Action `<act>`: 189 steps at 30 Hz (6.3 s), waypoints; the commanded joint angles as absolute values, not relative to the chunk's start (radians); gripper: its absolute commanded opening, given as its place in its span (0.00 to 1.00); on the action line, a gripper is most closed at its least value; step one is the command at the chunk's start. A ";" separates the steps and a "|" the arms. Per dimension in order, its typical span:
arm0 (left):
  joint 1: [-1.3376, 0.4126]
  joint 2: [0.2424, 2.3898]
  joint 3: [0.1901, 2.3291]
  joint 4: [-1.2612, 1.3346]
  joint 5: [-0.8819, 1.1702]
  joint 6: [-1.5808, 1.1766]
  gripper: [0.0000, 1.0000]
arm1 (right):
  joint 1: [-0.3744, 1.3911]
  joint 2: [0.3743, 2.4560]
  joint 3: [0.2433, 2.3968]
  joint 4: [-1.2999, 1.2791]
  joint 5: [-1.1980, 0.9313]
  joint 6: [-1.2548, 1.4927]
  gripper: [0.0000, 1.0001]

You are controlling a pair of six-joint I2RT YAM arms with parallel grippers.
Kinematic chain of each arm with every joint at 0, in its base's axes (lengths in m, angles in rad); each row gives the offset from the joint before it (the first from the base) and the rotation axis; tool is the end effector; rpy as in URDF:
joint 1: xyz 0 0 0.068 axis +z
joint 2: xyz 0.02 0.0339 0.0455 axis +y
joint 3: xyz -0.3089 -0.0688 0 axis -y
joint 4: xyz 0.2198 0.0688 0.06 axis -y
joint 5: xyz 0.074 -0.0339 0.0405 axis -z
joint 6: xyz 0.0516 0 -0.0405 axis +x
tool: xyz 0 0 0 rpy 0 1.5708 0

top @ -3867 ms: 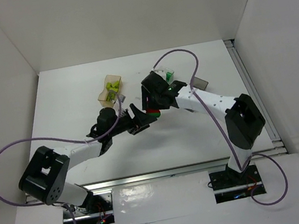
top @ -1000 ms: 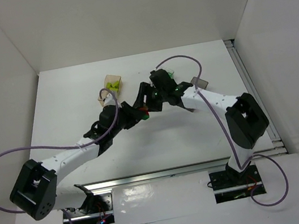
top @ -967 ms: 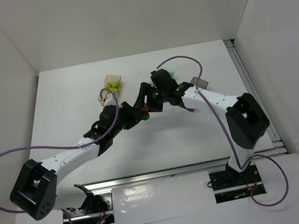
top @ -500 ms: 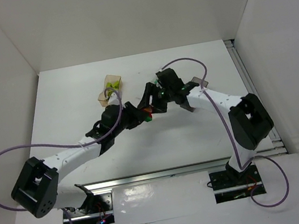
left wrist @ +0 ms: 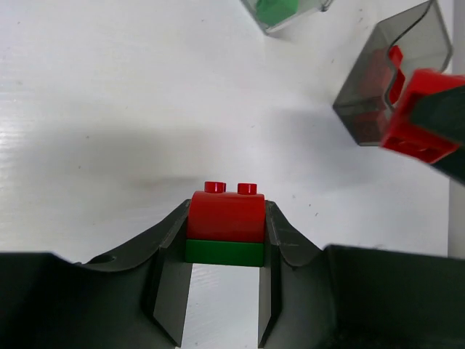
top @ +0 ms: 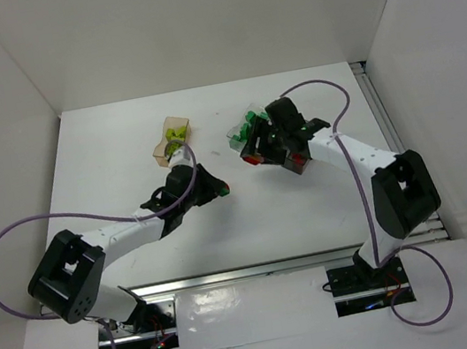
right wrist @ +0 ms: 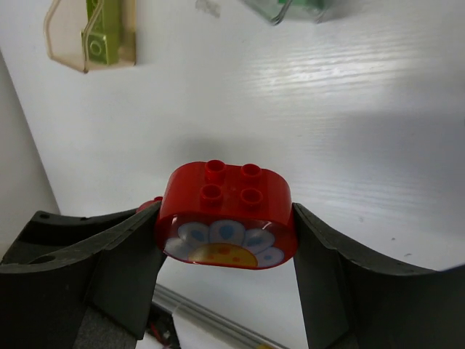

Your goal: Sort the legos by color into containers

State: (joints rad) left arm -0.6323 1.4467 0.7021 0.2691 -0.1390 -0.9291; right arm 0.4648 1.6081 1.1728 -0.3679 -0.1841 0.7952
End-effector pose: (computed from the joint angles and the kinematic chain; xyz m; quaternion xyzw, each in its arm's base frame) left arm 0.2424 -0.1687 0.2579 -0.1617 0.8370 -0.3234 0.4107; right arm 0.3021 0.1621 0.2942 0.1179 0.9164 0.2885 0.2511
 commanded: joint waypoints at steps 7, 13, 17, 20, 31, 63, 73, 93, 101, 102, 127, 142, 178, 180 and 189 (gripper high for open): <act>-0.632 1.447 0.803 0.207 -0.112 -0.795 0.00 | 0.425 1.519 1.192 -0.494 0.097 0.703 0.40; -0.623 1.604 1.080 -0.066 0.073 -0.721 0.00 | 0.350 1.519 1.201 -0.518 0.314 0.669 0.40; -0.623 1.666 1.178 -0.106 0.167 -0.698 0.00 | 0.307 1.519 1.201 -0.496 0.395 0.637 0.40; -0.623 1.686 1.187 -0.106 0.187 -0.698 0.00 | 0.262 1.551 1.213 -0.473 0.414 0.612 0.41; -0.623 1.718 1.212 -0.135 0.207 -0.698 0.00 | 0.186 1.725 1.336 -0.414 0.403 0.592 0.50; -0.535 2.126 1.503 -0.468 0.635 -0.373 0.04 | 0.305 1.282 0.923 -0.366 -0.026 0.557 0.71; -0.535 2.157 1.514 -0.480 0.601 -0.373 0.77 | 0.324 1.312 0.923 -0.405 0.020 0.557 0.71; -0.480 1.734 1.393 -0.543 0.306 -0.518 0.71 | 0.578 1.474 1.020 -0.437 0.084 0.547 0.86; -0.362 1.628 1.335 -0.557 0.232 -0.566 0.69 | 0.666 1.638 1.086 -0.448 0.179 0.568 0.85; -0.351 1.628 1.325 -0.557 0.232 -0.566 0.69 | 0.666 1.647 1.097 -0.448 0.179 0.568 0.84; -0.342 1.666 1.298 -0.508 0.301 -0.542 0.66 | 0.684 1.689 1.138 -0.474 0.161 0.558 0.30; -0.317 1.609 1.042 0.110 1.166 -0.550 0.83 | 0.454 1.305 0.943 -0.184 -0.757 0.360 0.25; -0.414 1.595 1.012 0.446 1.321 -0.718 0.04 | 0.416 1.341 0.917 -0.011 -1.066 0.450 0.25; -0.414 1.605 1.012 0.446 1.312 -0.718 0.00 | 0.405 1.341 0.917 -0.038 -1.057 0.436 0.25; -0.327 1.575 0.919 0.307 1.203 -0.666 0.00 | 0.279 1.321 0.936 -0.101 -1.000 0.405 0.25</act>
